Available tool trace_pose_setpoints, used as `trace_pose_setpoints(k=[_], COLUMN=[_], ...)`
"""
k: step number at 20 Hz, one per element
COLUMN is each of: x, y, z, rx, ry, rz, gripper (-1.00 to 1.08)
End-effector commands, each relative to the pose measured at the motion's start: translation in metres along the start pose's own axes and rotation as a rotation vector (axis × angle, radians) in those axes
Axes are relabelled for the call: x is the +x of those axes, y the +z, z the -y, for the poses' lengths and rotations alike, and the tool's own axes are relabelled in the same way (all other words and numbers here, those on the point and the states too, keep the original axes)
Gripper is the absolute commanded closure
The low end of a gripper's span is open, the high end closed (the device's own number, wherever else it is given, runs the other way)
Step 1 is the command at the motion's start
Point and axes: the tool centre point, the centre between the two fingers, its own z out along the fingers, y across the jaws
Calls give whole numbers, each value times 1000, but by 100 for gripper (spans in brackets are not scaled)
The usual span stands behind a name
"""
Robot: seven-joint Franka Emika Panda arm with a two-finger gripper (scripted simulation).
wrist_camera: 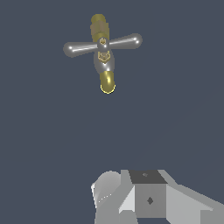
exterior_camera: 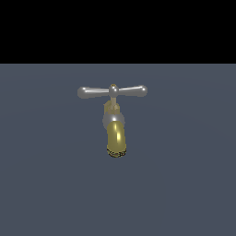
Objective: Turn on the faucet by rotating a designated handle.
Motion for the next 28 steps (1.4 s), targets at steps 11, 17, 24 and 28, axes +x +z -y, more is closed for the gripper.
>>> trace_pose_setpoints(k=[11,17,24,28], x=[8,10,28,46], y=[-12,-11,-4,4], z=[1,1,8,14], rx=[1,6,42,73], ry=[-37,-28,27,84], rz=[-35,-32,-26,-16], gripper=[108,108,108,108])
